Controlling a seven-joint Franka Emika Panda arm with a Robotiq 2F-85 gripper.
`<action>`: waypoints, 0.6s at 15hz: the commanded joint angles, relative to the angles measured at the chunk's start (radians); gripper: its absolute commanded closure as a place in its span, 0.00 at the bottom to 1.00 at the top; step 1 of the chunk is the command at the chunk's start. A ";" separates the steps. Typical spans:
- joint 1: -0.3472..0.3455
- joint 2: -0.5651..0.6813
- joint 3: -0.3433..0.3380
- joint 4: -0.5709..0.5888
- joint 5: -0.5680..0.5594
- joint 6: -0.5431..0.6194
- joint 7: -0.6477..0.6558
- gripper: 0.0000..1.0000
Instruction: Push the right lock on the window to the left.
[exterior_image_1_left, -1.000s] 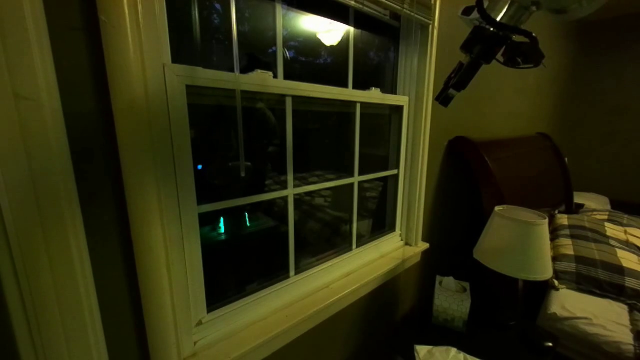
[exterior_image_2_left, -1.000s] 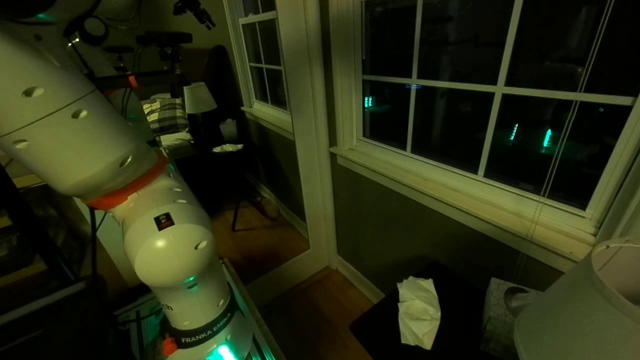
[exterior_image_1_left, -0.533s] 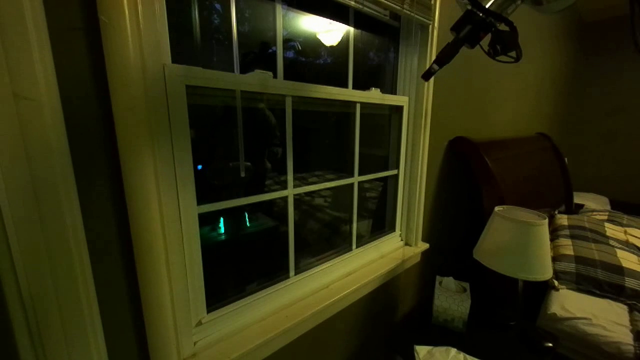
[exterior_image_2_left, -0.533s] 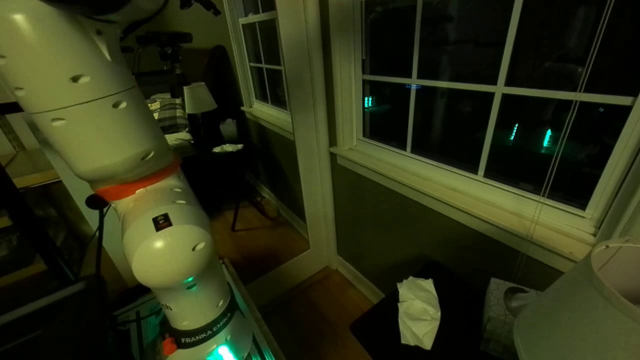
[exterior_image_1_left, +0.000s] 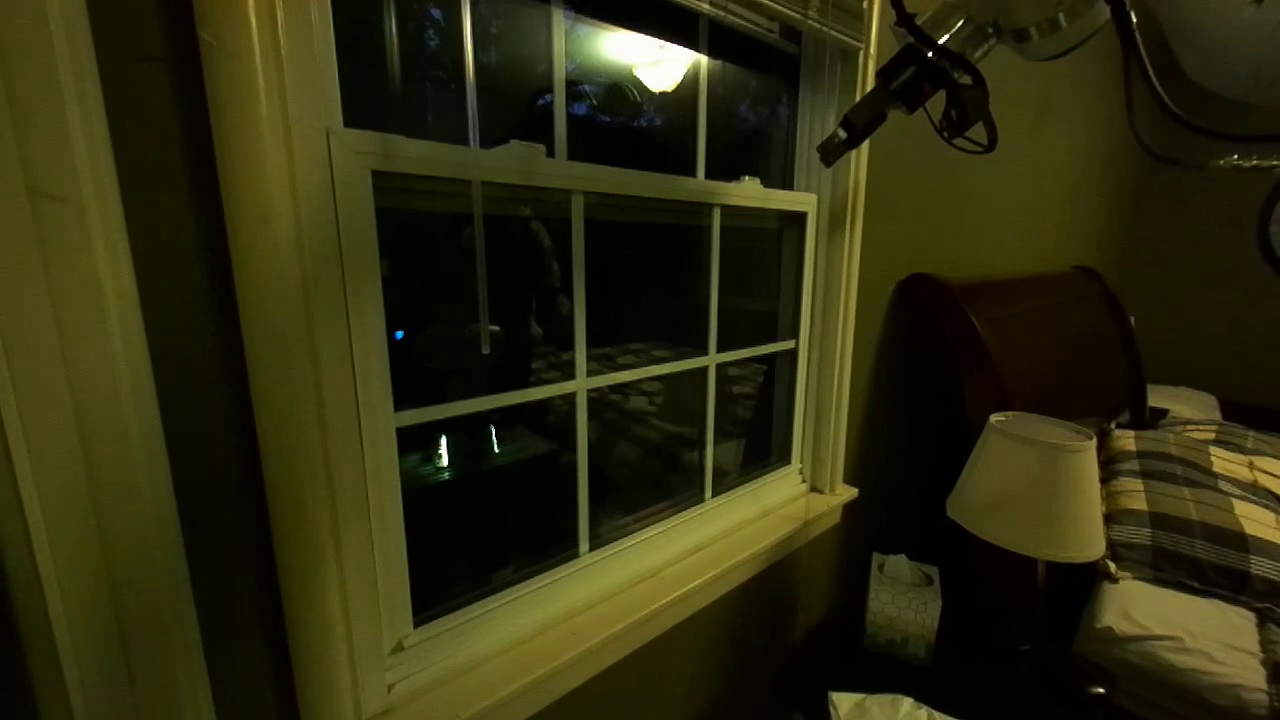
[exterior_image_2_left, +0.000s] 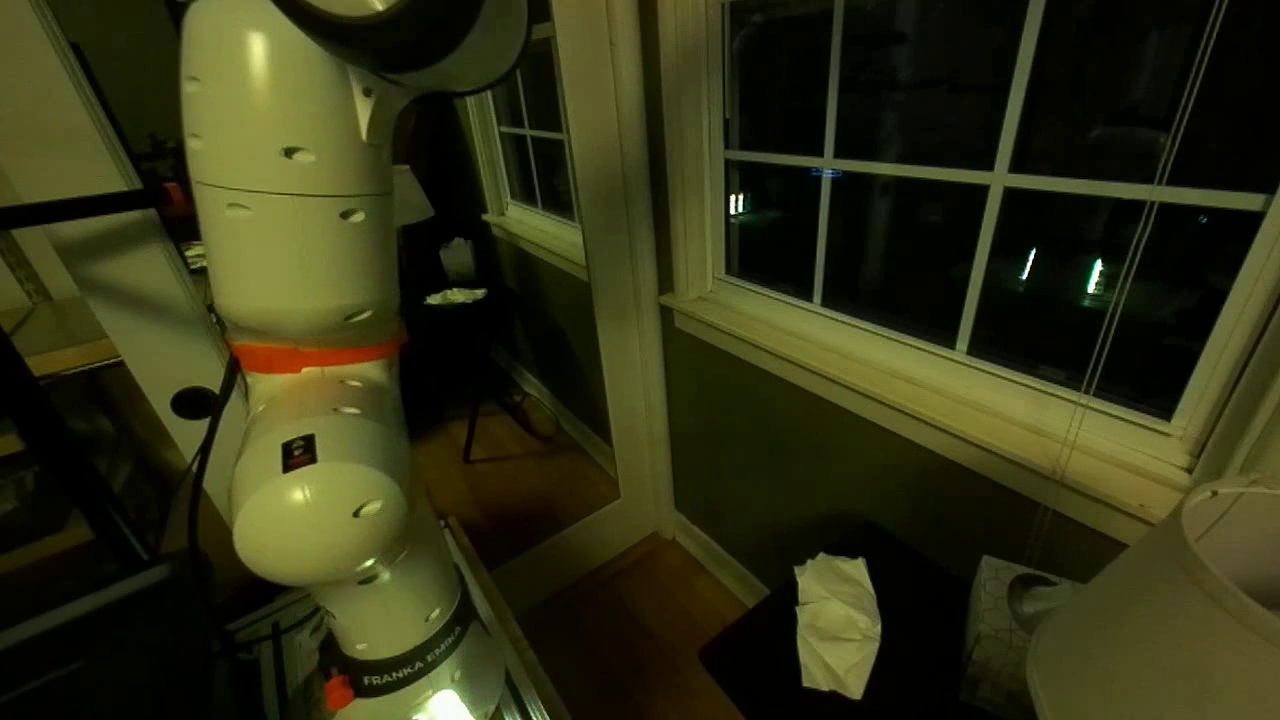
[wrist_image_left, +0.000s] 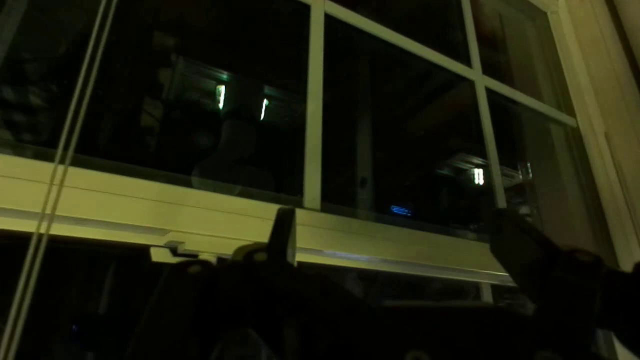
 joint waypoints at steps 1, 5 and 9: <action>-0.130 0.166 -0.006 0.243 0.153 -0.083 0.030 0.00; -0.233 0.263 0.021 0.385 0.264 -0.077 0.039 0.00; -0.218 0.239 0.015 0.337 0.246 -0.044 0.019 0.00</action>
